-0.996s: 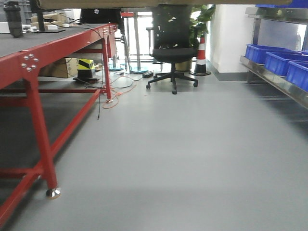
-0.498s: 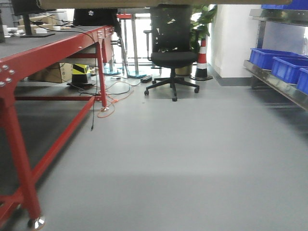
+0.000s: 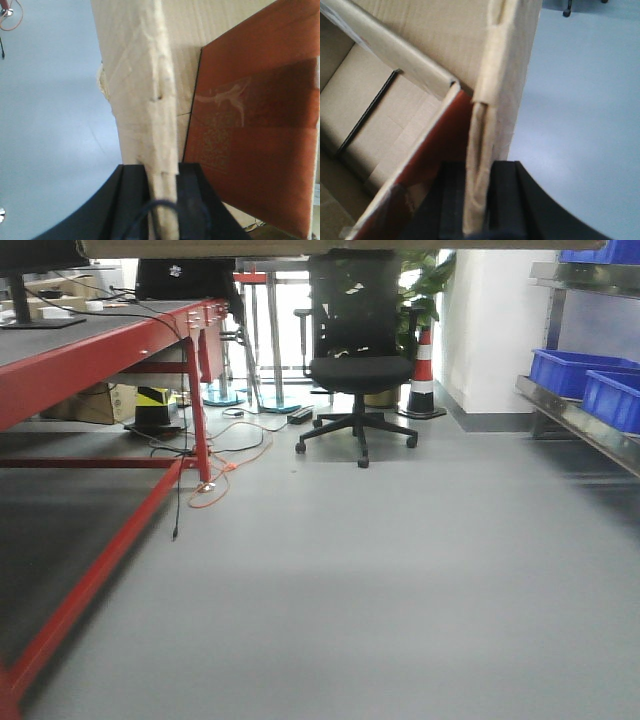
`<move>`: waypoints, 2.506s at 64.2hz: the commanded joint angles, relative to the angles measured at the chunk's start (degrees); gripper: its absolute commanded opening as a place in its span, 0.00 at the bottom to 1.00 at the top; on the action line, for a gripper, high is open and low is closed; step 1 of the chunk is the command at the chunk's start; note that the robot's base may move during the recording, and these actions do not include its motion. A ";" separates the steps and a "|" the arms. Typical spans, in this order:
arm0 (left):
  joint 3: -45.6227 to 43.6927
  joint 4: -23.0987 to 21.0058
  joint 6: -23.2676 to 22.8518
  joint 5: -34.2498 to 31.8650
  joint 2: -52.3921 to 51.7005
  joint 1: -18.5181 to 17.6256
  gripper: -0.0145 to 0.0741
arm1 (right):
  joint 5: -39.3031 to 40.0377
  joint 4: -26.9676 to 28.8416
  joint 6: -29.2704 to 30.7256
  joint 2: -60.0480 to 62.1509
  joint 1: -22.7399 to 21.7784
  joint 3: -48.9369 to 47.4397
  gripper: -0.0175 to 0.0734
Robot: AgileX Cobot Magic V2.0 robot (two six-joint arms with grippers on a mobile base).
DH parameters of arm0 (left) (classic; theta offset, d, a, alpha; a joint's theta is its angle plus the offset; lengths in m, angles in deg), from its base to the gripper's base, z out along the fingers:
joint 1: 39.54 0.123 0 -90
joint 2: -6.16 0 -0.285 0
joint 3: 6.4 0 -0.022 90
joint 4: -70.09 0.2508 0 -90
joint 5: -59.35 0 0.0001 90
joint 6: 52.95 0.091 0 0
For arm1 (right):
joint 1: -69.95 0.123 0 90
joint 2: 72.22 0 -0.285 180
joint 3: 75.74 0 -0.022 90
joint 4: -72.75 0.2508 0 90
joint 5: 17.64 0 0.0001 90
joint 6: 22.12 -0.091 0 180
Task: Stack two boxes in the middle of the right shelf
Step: 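Hold the boxes with both grippers while driving toward the shelving rack, then turn and approach the middle shelf level holding the boxes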
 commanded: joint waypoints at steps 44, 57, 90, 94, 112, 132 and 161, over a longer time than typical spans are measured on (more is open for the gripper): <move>-0.39 0.14 0.37 -3.42 -0.57 0.36 0.04 | 2.21 0.21 0.99 0.60 -0.34 -0.68 0.02; -0.39 0.14 0.37 -3.42 -0.57 0.36 0.04 | 2.21 0.21 0.99 0.60 -0.34 -0.68 0.02; -0.39 0.14 0.37 -3.42 -0.57 0.36 0.04 | 2.21 0.21 0.99 0.60 -0.34 -0.68 0.02; -0.39 0.14 0.37 -3.42 -0.57 0.36 0.04 | 2.21 0.21 0.99 0.60 -0.34 -0.68 0.02; -0.39 0.38 0.37 -3.45 -0.57 0.36 0.04 | 2.21 0.21 0.99 0.60 -0.34 -0.68 0.02; -0.39 1.36 0.37 -3.45 -0.57 0.36 0.04 | 2.21 0.21 0.99 0.60 -0.34 -0.68 0.02; -0.39 1.46 0.37 -3.45 -0.57 0.36 0.04 | 2.21 0.21 0.99 0.60 -0.34 -0.68 0.02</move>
